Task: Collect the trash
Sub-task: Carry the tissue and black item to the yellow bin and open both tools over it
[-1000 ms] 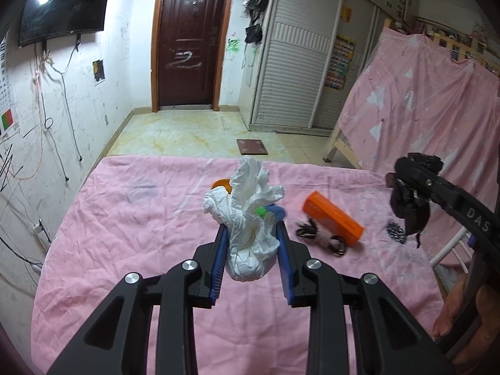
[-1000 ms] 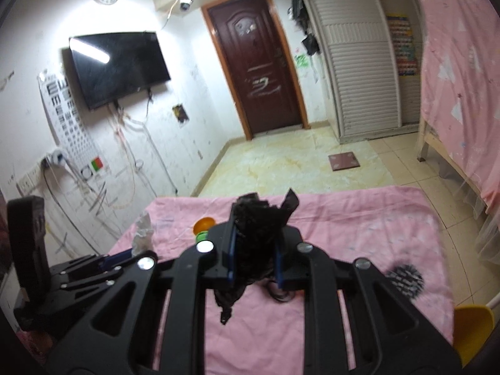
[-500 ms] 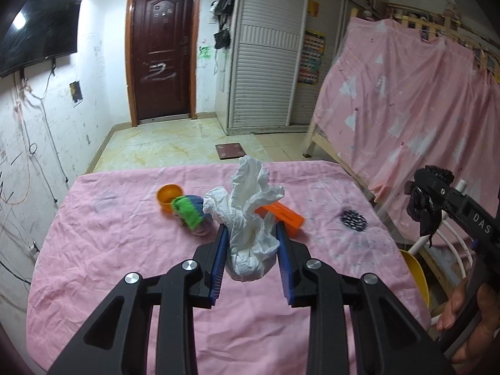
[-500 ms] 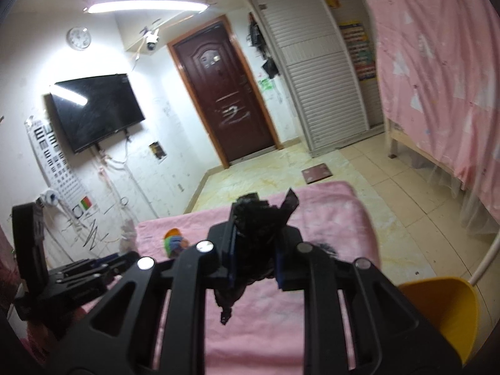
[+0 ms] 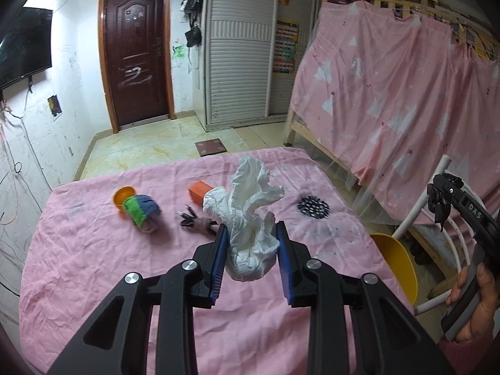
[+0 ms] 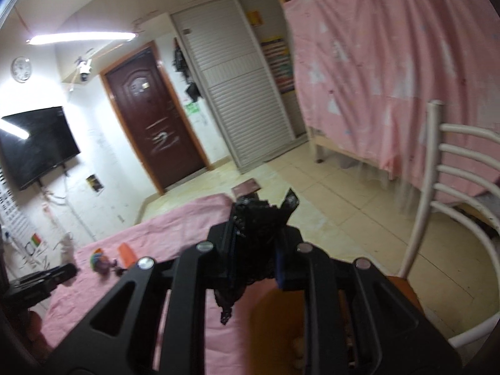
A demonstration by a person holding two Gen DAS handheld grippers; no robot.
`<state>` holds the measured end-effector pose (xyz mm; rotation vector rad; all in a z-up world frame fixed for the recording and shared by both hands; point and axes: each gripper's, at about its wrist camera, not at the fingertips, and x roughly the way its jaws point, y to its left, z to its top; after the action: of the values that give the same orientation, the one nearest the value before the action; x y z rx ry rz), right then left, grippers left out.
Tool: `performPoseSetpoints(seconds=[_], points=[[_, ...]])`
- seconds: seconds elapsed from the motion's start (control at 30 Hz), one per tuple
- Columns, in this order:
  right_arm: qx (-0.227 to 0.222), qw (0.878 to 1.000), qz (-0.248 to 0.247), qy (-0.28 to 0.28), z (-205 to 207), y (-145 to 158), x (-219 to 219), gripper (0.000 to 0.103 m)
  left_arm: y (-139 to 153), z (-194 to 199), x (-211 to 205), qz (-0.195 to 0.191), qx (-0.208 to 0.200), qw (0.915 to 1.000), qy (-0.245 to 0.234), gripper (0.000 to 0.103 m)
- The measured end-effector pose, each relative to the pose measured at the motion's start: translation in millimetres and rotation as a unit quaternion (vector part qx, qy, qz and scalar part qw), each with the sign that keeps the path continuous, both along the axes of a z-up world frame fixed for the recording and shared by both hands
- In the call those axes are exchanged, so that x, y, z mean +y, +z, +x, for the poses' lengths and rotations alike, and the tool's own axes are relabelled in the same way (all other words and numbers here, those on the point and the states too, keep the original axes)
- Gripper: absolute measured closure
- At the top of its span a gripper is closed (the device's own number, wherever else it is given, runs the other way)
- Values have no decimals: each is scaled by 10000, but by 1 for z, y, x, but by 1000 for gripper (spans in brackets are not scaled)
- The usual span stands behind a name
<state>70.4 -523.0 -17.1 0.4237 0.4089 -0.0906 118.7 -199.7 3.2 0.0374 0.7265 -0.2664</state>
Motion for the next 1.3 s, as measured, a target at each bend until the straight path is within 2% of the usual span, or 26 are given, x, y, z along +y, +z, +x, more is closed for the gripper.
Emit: performPoseSetpoints(seconds=[0.1,0.17,0.23,0.5,0.6,0.8,0.97,1.03,1.1,1.17,1.23,1.3], points=[[24,9998,104,-138,-6,-5,-14,84,-1,-3,-10,43,-1,9999,-98,80],[40,9996,184,-198,-7,-9,-21,74,-1,-4,-17,63,7,9998,-162,80],[32,9995,218,-223,-8,-9,-24,60,-1,-5,-24,79,9,9997,-231,80],[-151,9990,329,-267,-16,-5,-36,53,-3,-10,-57,140,63,9980,-613,80],[-248,9984,379,-328,-21,-2,-39,45,-4,-11,-80,74,134,9956,-927,80],[-434,9967,481,-486,-31,3,-52,43,-7,-11,-135,-174,352,9847,-1696,80],[-536,9951,609,-569,-35,2,-63,42,-17,-12,-171,-146,484,9782,-2013,80],[-582,9944,641,-599,-37,2,-66,42,-21,-11,-183,-171,550,9761,-2095,76],[-612,9940,676,-599,-37,1,-67,42,-25,-8,-195,-239,734,9722,-2212,66],[-643,9936,707,-611,-38,2,-70,42,-29,-9,-202,-267,834,9695,-2289,42],[-666,9933,728,-602,-38,2,-72,40,-32,-11,-206,-246,767,9702,-2284,35],[-669,9934,717,-599,-38,1,-73,35,-34,-14,-208,-197,735,9705,-2286,34]])
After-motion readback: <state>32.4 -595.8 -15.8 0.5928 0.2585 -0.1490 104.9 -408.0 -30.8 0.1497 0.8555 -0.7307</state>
